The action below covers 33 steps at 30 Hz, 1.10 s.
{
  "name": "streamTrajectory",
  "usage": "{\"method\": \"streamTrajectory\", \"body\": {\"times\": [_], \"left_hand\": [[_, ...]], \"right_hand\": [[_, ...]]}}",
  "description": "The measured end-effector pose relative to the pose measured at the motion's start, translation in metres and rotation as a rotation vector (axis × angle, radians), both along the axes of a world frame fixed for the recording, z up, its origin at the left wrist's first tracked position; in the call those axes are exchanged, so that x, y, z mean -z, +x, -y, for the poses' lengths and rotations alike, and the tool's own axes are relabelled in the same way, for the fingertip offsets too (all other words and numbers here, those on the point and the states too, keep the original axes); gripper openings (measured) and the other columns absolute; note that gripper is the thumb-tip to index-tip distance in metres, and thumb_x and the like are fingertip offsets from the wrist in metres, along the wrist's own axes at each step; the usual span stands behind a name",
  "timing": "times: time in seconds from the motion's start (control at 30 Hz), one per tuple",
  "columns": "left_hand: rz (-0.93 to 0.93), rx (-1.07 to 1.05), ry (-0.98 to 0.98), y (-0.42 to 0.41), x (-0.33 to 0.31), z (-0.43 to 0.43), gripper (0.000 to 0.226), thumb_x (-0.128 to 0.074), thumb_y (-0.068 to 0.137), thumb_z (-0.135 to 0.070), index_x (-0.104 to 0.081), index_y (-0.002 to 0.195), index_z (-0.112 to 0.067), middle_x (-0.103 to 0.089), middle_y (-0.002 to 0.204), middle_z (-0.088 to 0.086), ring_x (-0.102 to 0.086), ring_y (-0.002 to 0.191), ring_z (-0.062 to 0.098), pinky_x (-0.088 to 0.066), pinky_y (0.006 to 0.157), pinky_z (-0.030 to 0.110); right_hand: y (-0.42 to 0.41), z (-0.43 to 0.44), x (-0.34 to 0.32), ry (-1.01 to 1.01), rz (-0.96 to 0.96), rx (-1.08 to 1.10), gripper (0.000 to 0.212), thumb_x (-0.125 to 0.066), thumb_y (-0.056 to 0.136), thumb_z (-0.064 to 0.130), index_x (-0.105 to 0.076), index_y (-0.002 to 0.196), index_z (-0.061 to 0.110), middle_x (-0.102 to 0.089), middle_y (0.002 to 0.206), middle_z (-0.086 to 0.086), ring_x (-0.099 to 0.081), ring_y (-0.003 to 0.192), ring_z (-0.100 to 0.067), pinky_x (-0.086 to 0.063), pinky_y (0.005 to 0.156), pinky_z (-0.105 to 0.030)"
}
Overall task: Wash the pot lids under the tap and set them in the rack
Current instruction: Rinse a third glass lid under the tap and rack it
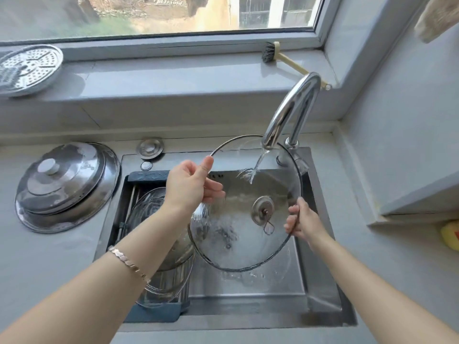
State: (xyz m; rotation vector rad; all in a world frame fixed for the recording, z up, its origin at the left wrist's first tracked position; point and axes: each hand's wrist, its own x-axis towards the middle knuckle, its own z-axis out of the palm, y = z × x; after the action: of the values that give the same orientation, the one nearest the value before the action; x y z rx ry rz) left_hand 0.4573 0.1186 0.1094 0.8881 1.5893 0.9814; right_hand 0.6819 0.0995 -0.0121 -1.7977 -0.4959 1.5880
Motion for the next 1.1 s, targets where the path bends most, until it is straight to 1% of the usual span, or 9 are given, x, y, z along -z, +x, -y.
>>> {"method": "streamTrajectory", "body": {"times": [0.17, 0.27, 0.33, 0.4, 0.57, 0.67, 0.8, 0.93, 1.1], "left_hand": [[-0.100, 0.039, -0.018, 0.016, -0.006, 0.000, 0.035, -0.056, 0.092, -0.028, -0.035, 0.068, -0.013, -0.064, 0.051, 0.011, -0.065, 0.045, 0.024, -0.046, 0.044, 0.026], [-0.247, 0.197, -0.027, 0.035, 0.002, -0.001, 0.036, -0.057, 0.089, -0.030, -0.034, 0.066, -0.015, -0.067, 0.060, 0.016, -0.069, 0.059, 0.031, -0.054, 0.061, 0.040], [-0.379, 0.296, -0.017, 0.047, 0.009, 0.000, 0.035, -0.056, 0.087, -0.032, -0.036, 0.064, -0.016, -0.069, 0.068, 0.017, -0.069, 0.067, 0.033, -0.057, 0.069, 0.048], [-0.455, 0.353, -0.010, 0.056, 0.012, -0.001, 0.034, -0.054, 0.088, -0.032, -0.036, 0.065, -0.016, -0.068, 0.074, 0.016, -0.067, 0.071, 0.034, -0.056, 0.071, 0.049], [-0.547, 0.484, 0.040, 0.070, 0.007, -0.009, 0.034, -0.052, 0.092, -0.028, -0.035, 0.064, -0.019, -0.066, 0.082, 0.014, -0.064, 0.079, 0.034, -0.053, 0.073, 0.040], [-0.547, 0.529, 0.093, 0.070, 0.002, -0.010, 0.035, -0.051, 0.094, -0.026, -0.034, 0.063, -0.023, -0.060, 0.074, 0.004, -0.064, 0.082, 0.031, -0.050, 0.071, 0.037], [-0.493, 0.474, 0.126, 0.062, 0.004, -0.005, 0.037, -0.053, 0.093, -0.027, -0.032, 0.063, -0.019, -0.063, 0.074, 0.012, -0.065, 0.077, 0.034, -0.053, 0.072, 0.046], [-0.444, 0.378, 0.118, 0.053, 0.006, 0.002, 0.037, -0.054, 0.090, -0.027, -0.031, 0.063, -0.016, -0.065, 0.074, 0.023, -0.066, 0.070, 0.037, -0.054, 0.069, 0.052], [-0.353, 0.293, 0.066, 0.042, 0.005, 0.012, 0.034, -0.053, 0.076, -0.040, -0.032, 0.062, -0.017, -0.065, 0.074, 0.025, -0.066, 0.069, 0.039, -0.055, 0.066, 0.057]], "right_hand": [[0.000, -0.012, 0.021, -0.090, 0.269, -0.420, 0.022, -0.047, 0.095, 0.026, -0.058, 0.106, 0.010, -0.060, 0.082, -0.007, -0.058, 0.069, -0.019, -0.048, 0.060, -0.026], [0.005, -0.028, 0.005, 0.085, 0.569, -0.382, 0.033, -0.052, 0.091, 0.016, -0.056, 0.121, 0.002, -0.061, 0.114, -0.014, -0.056, 0.107, -0.028, -0.041, 0.090, -0.030], [0.008, -0.041, -0.009, 0.161, 0.633, -0.354, 0.027, -0.049, 0.092, 0.014, -0.056, 0.114, 0.000, -0.057, 0.112, -0.016, -0.052, 0.105, -0.029, -0.035, 0.082, -0.027], [0.010, -0.054, -0.014, 0.172, 0.653, -0.335, 0.016, -0.046, 0.091, 0.014, -0.054, 0.101, 0.004, -0.052, 0.097, -0.013, -0.048, 0.090, -0.027, -0.030, 0.071, -0.027], [0.009, -0.071, -0.006, 0.127, 0.468, -0.183, 0.017, -0.046, 0.087, 0.012, -0.052, 0.072, 0.012, -0.047, 0.068, -0.003, -0.050, 0.085, -0.027, -0.045, 0.097, -0.048], [0.003, -0.075, -0.005, 0.116, 0.428, -0.115, 0.018, -0.043, 0.084, 0.004, -0.046, 0.067, 0.010, -0.041, 0.063, -0.004, -0.043, 0.078, -0.024, -0.042, 0.096, -0.058], [-0.009, -0.082, -0.009, 0.102, 0.455, -0.136, 0.014, -0.041, 0.081, -0.001, -0.053, 0.083, 0.006, -0.045, 0.072, -0.004, -0.047, 0.083, -0.026, -0.045, 0.095, -0.053], [-0.006, -0.081, -0.017, 0.108, 0.479, -0.289, 0.043, -0.042, 0.085, -0.001, -0.050, 0.126, 0.005, -0.049, 0.102, -0.007, -0.052, 0.097, -0.027, -0.044, 0.099, -0.042], [0.000, -0.049, -0.041, 0.139, 0.639, -0.726, 0.039, -0.052, 0.088, 0.018, -0.056, 0.125, 0.009, -0.058, 0.128, -0.008, -0.054, 0.116, -0.024, -0.041, 0.096, -0.031]]}}
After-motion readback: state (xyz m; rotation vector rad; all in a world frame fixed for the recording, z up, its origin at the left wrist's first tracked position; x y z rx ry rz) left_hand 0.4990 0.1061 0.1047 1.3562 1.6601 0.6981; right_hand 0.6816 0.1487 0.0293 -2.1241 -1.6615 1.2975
